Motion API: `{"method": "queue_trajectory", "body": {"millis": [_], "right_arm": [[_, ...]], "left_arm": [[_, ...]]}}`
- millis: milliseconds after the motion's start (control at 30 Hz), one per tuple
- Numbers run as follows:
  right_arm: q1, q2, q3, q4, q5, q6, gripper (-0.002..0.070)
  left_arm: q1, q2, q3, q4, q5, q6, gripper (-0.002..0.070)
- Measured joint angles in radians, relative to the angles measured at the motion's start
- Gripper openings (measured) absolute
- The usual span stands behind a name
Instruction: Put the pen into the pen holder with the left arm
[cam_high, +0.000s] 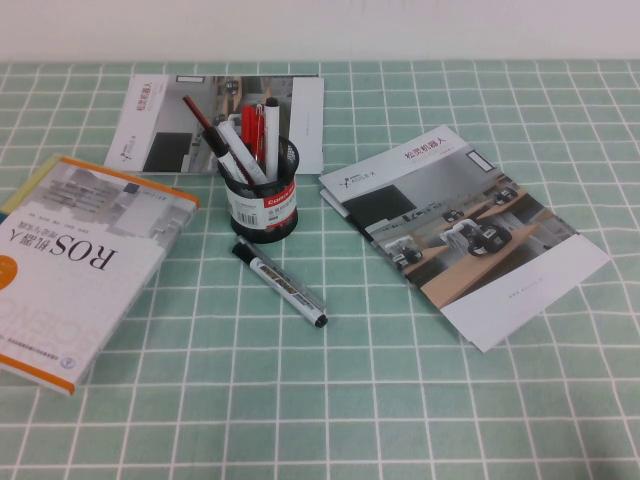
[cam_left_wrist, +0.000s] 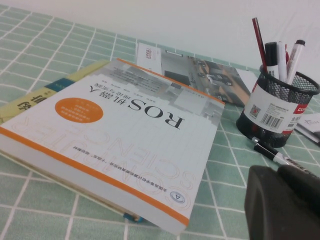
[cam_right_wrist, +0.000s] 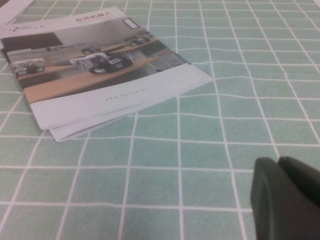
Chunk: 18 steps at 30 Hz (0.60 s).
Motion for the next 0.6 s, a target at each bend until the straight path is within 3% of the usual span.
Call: {"method": "queue_trajectory", "body": {"millis": [300,600], "right_arm": [[0.000,0.000,0.000,0.000,0.000,0.000,-0.0020],[0.000,0.000,0.000,0.000,0.000,0.000,-0.0020]], "left_arm": [[0.000,0.000,0.000,-0.019,-0.063,-0.144,0.0000],[0.000,0.128,-0.249,-0.025,0.197,-0.189,0.0000]]}}
